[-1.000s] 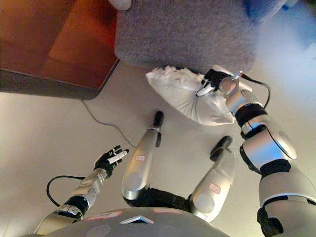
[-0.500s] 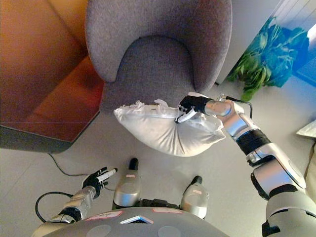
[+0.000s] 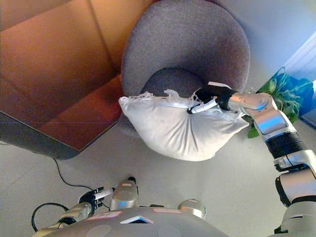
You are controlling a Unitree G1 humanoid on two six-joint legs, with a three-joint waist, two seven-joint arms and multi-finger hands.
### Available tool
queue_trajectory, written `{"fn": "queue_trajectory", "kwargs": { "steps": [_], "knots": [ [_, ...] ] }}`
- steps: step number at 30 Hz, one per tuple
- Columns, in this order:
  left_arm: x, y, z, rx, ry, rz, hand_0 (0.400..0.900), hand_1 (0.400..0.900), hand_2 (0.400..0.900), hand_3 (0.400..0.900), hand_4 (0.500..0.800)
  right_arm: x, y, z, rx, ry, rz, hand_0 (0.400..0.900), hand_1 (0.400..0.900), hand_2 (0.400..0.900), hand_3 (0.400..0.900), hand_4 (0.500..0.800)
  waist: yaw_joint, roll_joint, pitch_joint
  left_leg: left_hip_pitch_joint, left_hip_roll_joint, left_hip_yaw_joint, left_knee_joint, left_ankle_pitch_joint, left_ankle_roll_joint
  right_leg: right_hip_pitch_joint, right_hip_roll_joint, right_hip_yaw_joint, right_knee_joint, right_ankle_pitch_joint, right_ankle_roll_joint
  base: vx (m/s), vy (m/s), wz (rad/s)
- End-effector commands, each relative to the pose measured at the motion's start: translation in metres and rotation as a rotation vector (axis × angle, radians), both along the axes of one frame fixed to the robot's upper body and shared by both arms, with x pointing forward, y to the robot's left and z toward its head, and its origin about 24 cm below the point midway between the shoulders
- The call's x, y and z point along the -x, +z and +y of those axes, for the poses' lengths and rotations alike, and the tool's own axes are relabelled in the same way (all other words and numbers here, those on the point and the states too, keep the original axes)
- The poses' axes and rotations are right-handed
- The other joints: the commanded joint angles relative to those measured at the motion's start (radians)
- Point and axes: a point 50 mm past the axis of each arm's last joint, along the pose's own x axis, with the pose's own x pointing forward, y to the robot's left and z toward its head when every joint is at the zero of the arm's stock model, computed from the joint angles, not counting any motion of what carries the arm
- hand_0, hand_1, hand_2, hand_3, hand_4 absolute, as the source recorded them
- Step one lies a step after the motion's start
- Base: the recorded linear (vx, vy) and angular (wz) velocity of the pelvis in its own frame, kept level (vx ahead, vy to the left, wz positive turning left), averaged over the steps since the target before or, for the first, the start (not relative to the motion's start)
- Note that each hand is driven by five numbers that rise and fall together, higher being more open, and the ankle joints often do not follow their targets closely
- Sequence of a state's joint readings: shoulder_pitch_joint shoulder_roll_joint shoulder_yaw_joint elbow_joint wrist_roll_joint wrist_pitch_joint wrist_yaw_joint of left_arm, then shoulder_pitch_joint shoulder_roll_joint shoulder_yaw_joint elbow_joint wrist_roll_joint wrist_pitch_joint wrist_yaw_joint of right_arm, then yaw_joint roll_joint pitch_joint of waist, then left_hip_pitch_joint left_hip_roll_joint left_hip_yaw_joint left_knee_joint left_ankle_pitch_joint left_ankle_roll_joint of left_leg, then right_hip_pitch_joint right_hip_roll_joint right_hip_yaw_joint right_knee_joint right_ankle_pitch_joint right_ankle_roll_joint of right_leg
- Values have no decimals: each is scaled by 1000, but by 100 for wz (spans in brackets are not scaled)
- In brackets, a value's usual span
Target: Pick up the pillow and put it on the sofa.
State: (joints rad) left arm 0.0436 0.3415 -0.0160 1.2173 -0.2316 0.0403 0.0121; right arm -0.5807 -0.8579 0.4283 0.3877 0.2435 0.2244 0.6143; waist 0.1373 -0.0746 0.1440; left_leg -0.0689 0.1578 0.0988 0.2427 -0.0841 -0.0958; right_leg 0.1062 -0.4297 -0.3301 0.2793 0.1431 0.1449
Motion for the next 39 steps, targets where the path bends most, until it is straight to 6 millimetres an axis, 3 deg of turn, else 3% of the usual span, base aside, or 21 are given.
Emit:
{"fn": "queue_trajectory", "kwargs": {
  "steps": [1, 4, 6, 9, 14, 20, 25, 26, 27, 28, 33, 39],
  "knots": [
    [3, 16, 38, -140, -67, 29, 900, 900, 900, 900, 800, -35, 124, -1, -124, -3, -414, 400, 400, 400, 400, 500, 12, -15, -64, 110, -30, -41, -102, 36, 3, -102, 84, 75, -75, 73, 88, 245, -127, 26],
    [3, 16, 39, -144, -39, 18, 900, 900, 900, 900, 800, -43, 131, -9, -90, -28, -415, 400, 400, 400, 400, 500, 3, -30, -65, 132, -31, -59, -135, 23, -2, -146, 136, 98, -225, 54, 83, 257, -247, 29],
    [2, 16, 40, -140, -58, 18, 900, 900, 900, 900, 800, -43, 136, -27, -66, -85, -400, 400, 400, 400, 400, 500, -7, -43, -65, 123, -23, -105, -118, -2, 9, -162, 175, 176, -239, 3, 76, 307, -297, 80],
    [15, 13, 37, -133, -39, 32, 900, 900, 900, 900, 800, -42, 136, -39, -49, -134, -367, 400, 400, 400, 400, 500, 8, -51, -67, 139, 12, -123, -130, 13, -15, -123, 216, 149, -200, -75, 37, 275, -263, 36],
    [30, 9, 33, -121, -34, 67, 900, 900, 900, 900, 800, -43, 138, -60, 9, -216, -330, 400, 400, 400, 400, 500, 43, -51, -66, 120, 65, -128, -150, 69, -46, -82, 247, 102, -175, -153, -7, 244, -243, 25],
    [23, 14, 39, -128, -59, 23, 900, 900, 900, 900, 800, -43, 155, -77, 10, -360, -352, 400, 400, 400, 400, 500, 78, 1, -20, 66, 127, -187, -180, 126, -81, -158, 270, 45, -55, -225, -47, 30, -213, 38],
    [13, 16, 38, -121, -74, -35, 900, 900, 900, 900, 800, -33, 161, -109, 55, -557, -361, 400, 400, 400, 400, 500, 95, 61, 26, 30, 161, -215, -217, 192, -96, -227, 272, 20, 36, -272, -69, -68, -126, 34],
    [8, 17, 38, -122, -77, -54, 900, 900, 900, 900, 800, -30, 165, -119, 108, -660, -414, 422, 422, 422, 422, 513, 99, 75, 37, 17, 163, -223, -217, 203, -96, -249, 268, 19, 64, -283, -74, -116, -86, 27],
    [3, 18, 38, -119, -81, -72, 900, 900, 900, 900, 800, -24, 165, -132, 162, -777, -427, 900, 900, 900, 900, 800, 102, 88, 47, 3, 164, -230, -214, 211, -96, -269, 263, 17, 87, -289, -77, -124, -68, 26],
    [-1, 18, 36, -111, -85, -84, 900, 900, 900, 900, 800, -19, 161, -141, 184, -848, -405, 900, 900, 900, 900, 800, 105, 102, 57, -7, 163, -240, -212, 217, -93, -283, 257, 15, 110, -295, -79, -140, -56, 24],
    [-5, 15, 26, -75, -106, -106, 900, 900, 900, 900, 800, -4, 177, -160, 293, -961, -432, 900, 900, 900, 900, 800, 118, 147, 89, -50, 152, -264, -209, 250, -88, -340, 227, 6, 185, -320, -92, -92, -9, 19],
    [-4, 17, 28, -66, -96, -114, 900, 900, 900, 900, 800, 9, 183, -174, 357, -1020, -410, 900, 900, 900, 900, 800, 112, 161, 85, -50, 150, -260, -214, 269, -89, -354, 217, 15, 224, -343, -97, 6, 17, 0]
  ]
}}
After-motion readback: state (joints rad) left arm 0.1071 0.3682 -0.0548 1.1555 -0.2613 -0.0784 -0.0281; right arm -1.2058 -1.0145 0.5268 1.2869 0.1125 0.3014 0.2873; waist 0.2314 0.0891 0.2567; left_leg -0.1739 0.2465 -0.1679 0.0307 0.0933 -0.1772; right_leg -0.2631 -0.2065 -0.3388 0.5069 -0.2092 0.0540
